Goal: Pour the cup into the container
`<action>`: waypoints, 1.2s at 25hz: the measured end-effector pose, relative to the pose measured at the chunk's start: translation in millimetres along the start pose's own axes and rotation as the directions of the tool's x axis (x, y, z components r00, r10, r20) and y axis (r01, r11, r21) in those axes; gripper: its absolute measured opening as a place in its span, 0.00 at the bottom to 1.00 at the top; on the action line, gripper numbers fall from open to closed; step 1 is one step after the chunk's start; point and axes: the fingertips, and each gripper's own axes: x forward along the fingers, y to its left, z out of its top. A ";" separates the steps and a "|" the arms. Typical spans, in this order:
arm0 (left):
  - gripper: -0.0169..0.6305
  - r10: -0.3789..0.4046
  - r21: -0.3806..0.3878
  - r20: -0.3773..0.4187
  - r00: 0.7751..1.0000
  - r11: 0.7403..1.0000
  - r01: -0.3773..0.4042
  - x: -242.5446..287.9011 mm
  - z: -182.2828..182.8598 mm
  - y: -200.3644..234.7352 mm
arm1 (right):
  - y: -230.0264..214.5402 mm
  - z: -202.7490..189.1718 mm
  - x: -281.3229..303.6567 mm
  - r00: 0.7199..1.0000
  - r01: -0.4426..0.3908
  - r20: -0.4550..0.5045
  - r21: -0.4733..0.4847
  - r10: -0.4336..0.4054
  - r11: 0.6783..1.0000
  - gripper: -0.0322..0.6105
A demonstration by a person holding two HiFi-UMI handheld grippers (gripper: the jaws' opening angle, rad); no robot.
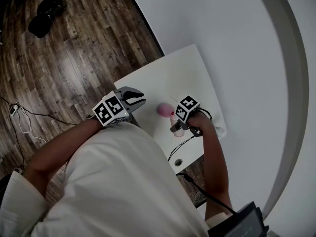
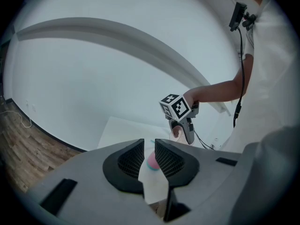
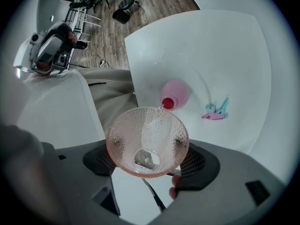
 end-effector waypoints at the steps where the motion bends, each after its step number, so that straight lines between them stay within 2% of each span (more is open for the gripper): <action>1: 0.13 0.000 0.000 0.000 1.000 1.000 0.000 -0.1 0.2 0.2 | -0.1 -0.2 0.1 1.000 -0.001 -0.001 0.001 0.001 1.000 0.63; 30: 0.13 0.002 -0.004 0.000 1.000 1.000 -0.002 0.4 0.4 0.0 | -1.0 -2.0 -1.0 0.999 -0.016 -0.030 -0.006 0.016 1.000 0.63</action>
